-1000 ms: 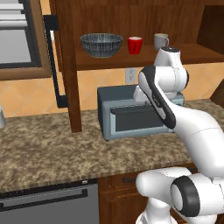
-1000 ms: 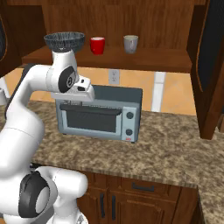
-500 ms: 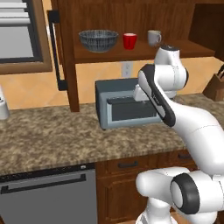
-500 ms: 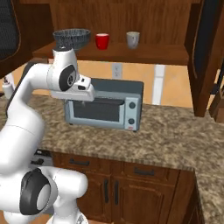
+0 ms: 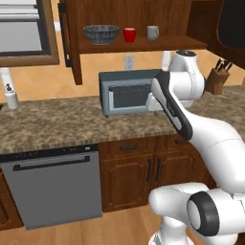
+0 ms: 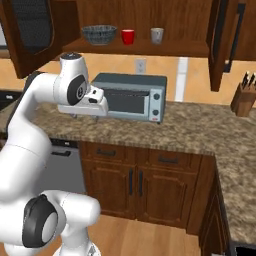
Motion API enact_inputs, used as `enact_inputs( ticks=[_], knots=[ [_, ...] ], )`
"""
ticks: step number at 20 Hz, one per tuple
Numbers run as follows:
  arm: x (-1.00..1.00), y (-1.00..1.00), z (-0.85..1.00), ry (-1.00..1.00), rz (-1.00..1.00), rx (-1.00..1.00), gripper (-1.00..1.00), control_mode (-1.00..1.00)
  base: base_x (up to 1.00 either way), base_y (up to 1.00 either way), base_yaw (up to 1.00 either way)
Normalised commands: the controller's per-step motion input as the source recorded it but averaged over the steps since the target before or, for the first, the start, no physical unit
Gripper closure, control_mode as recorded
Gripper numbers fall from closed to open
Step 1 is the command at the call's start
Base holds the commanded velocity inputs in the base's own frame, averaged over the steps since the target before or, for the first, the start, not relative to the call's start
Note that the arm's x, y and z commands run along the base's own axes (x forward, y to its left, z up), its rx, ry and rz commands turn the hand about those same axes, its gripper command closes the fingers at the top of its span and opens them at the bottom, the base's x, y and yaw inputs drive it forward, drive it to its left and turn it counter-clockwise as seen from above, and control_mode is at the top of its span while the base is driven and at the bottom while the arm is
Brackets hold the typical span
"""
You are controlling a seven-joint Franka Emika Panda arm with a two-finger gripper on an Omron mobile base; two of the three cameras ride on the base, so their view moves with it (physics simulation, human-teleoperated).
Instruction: Gather all objects into one cabinet and sort the glasses and bowls to opposite sides.
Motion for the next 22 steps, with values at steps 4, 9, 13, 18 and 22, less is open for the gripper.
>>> enact_inputs(
  ticks=[4,9,13,18,22],
  knots=[
    [0.00,0.00,0.00,0.00,0.00,0.00,-1.00,1.00,-0.68,0.00,0.00],
    [0.00,0.00,0.00,0.00,0.00,0.00,-1.00,1.00,-0.06,0.00,0.00],
    [0.00,0.00,0.00,0.00,0.00,0.00,-1.00,1.00,-0.19,0.08,0.40],
    [0.00,0.00,0.00,0.00,0.00,0.00,-1.00,1.00,-0.18,0.00,0.64],
    [0.00,0.00,0.00,0.00,0.00,0.00,-1.00,1.00,-0.13,0.00,0.62]
  ],
)
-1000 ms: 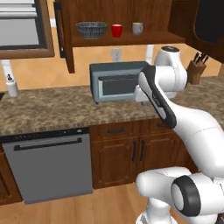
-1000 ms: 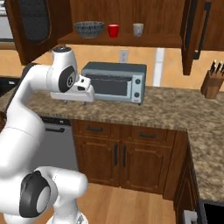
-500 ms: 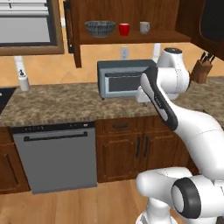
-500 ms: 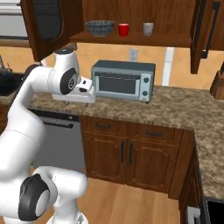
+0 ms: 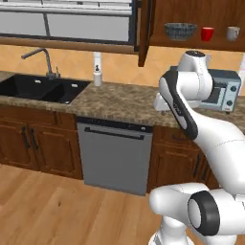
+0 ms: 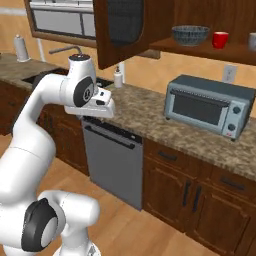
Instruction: Gather all objects into one cabinet and sort the glasses and bowls to opposite sides.
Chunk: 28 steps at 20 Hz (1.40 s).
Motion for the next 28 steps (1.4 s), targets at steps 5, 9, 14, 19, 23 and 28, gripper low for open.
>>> enact_inputs(
  ticks=[5,9,14,19,23,28],
  knots=[
    [0.00,0.00,0.00,0.00,0.00,0.00,-1.00,1.00,-0.03,0.00,0.59],
    [0.00,0.00,0.00,0.00,0.00,0.00,-1.00,1.00,0.00,0.00,0.58],
    [0.00,0.00,0.00,0.00,0.00,0.00,-1.00,1.00,0.00,0.00,0.58],
    [0.00,0.00,0.00,0.00,0.00,0.00,-1.00,1.00,0.00,0.00,0.58],
    [0.00,0.00,0.00,0.00,0.00,0.00,-1.00,1.00,0.00,0.00,0.57],
    [0.00,0.00,0.00,0.00,0.00,0.00,-1.00,1.00,0.00,0.00,0.54]
  ],
)
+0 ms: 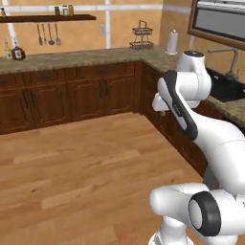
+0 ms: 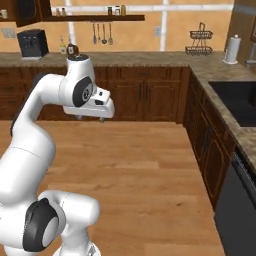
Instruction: Gather all objects into one cabinet and sort the glasses and bowls to opposite sides.
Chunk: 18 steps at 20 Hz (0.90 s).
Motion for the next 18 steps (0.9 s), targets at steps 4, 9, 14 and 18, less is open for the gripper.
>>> enact_inputs(
  ticks=[4,9,14,18],
  knots=[
    [0.00,0.00,0.00,0.00,0.00,0.00,-1.00,1.00,0.00,0.00,0.47],
    [0.00,0.00,0.00,0.00,0.00,0.00,-1.00,1.00,0.00,0.00,0.45],
    [0.00,0.00,0.00,0.00,0.00,0.00,-1.00,1.00,0.00,0.00,0.45],
    [0.00,0.00,0.00,0.00,0.00,0.00,-1.00,1.00,0.06,0.05,0.32]
  ],
)
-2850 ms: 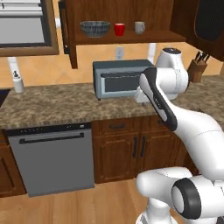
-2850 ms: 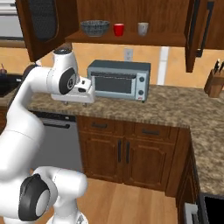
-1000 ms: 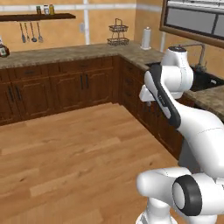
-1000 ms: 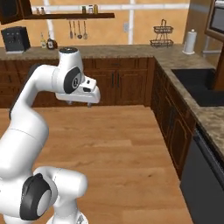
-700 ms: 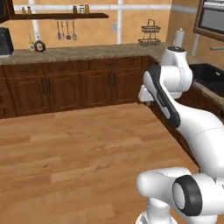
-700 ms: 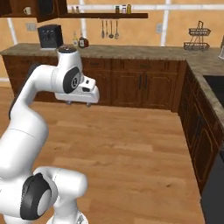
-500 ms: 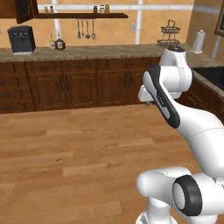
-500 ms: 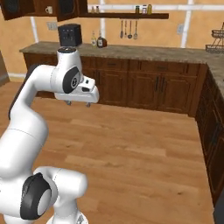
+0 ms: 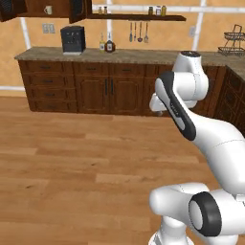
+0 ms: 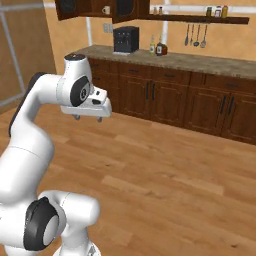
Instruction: Gather all objects into one cabinet and sort the glasses and bowls to opposite sides.
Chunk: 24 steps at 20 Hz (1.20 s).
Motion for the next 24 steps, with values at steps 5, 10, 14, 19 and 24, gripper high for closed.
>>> enact_inputs(
  ticks=[5,10,14,19,24],
  knots=[
    [0.00,0.00,0.00,0.00,0.00,0.00,-1.00,1.00,0.82,0.28,0.03],
    [0.00,0.00,0.00,0.00,0.00,0.00,-1.00,1.00,1.00,0.39,0.00],
    [0.00,0.00,0.00,0.00,0.00,0.00,-1.00,1.00,1.00,0.51,0.00],
    [0.00,0.00,0.00,0.00,0.00,0.00,-1.00,1.00,1.00,0.88,-0.04],
    [0.00,0.00,0.00,0.00,0.00,0.00,-1.00,1.00,1.00,1.00,-0.07]
  ],
)
